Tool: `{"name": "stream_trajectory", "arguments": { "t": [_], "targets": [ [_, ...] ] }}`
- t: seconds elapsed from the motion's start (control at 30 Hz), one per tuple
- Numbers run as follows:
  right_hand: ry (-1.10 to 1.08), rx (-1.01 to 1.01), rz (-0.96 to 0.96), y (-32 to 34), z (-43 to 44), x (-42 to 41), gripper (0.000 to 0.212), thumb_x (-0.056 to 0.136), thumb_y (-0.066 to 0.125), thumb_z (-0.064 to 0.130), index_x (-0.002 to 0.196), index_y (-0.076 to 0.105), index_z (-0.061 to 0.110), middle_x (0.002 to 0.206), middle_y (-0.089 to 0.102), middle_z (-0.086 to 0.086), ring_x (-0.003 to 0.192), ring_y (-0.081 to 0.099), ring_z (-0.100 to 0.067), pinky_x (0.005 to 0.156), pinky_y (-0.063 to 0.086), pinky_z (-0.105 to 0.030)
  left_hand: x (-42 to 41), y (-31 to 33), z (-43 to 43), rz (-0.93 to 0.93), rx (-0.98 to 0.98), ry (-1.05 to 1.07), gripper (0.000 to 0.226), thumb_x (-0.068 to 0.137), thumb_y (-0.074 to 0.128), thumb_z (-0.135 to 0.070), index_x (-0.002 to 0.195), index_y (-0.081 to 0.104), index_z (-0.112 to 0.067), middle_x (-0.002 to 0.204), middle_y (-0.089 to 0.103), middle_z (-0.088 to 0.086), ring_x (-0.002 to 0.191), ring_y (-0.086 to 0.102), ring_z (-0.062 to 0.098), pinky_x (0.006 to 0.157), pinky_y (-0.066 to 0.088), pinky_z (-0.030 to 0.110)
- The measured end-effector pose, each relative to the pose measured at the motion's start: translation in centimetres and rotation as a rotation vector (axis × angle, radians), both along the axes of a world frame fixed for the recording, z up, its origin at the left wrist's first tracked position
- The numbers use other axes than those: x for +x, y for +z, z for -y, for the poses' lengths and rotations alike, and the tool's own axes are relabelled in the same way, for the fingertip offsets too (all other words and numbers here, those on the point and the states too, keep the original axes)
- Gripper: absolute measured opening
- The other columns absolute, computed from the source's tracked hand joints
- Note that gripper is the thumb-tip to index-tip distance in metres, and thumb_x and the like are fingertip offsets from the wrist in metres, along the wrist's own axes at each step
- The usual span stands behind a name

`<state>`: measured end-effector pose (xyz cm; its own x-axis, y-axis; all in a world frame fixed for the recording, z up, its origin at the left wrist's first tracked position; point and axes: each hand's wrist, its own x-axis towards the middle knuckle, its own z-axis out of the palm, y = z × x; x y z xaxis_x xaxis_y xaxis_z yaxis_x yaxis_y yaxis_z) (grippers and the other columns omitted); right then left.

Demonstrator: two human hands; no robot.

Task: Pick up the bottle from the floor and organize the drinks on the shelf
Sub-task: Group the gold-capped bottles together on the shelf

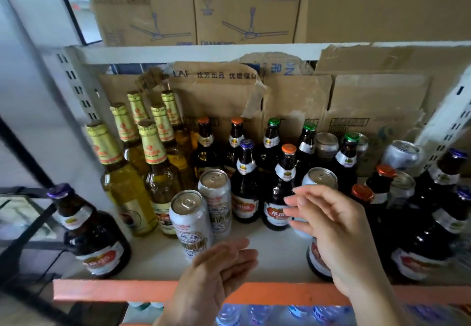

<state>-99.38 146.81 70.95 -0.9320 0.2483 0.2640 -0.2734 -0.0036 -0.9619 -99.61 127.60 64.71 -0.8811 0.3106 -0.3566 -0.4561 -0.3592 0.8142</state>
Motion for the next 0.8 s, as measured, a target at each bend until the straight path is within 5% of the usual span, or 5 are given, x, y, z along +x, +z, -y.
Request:
{"name": "stream_trajectory", "arguments": {
  "t": [0.2,0.57,0.8],
  "targets": [
    [0.165,0.003,0.035,-1.0,3.9,-3.2,0.006,0.089,0.063,0.018,0.092,0.068,0.018,0.087,0.075,0.001,0.080,0.073,-0.016,0.066,0.057,-0.024,1.3,-0.6,4.6,0.060,-0.033,0.201,0.025,0.086,0.048,-0.005,0.099,0.068,-0.002,0.097,0.072,0.024,0.085,0.073,0.028,0.069,0.057,0.030],
    [0.352,0.128,0.013,-2.7,10.3,-6.3,0.011,0.081,0.060,0.032,0.089,0.068,0.032,0.087,0.074,0.005,0.079,0.071,-0.013,0.071,0.057,-0.033,4.7,-3.6,10.1,0.220,-0.013,0.524,0.029,0.091,0.047,-0.010,0.088,0.076,-0.005,0.099,0.071,0.025,0.088,0.072,0.032,0.059,0.059,0.028],
    [0.348,0.067,0.001,-2.5,9.7,-7.0,0.013,0.080,0.060,0.028,0.085,0.070,0.033,0.086,0.074,0.002,0.075,0.071,-0.011,0.063,0.056,-0.023,4.5,-3.9,10.3,0.269,0.026,0.588,0.028,0.092,0.045,-0.008,0.095,0.072,0.000,0.098,0.071,0.025,0.085,0.072,0.031,0.062,0.060,0.030]
  ]
}}
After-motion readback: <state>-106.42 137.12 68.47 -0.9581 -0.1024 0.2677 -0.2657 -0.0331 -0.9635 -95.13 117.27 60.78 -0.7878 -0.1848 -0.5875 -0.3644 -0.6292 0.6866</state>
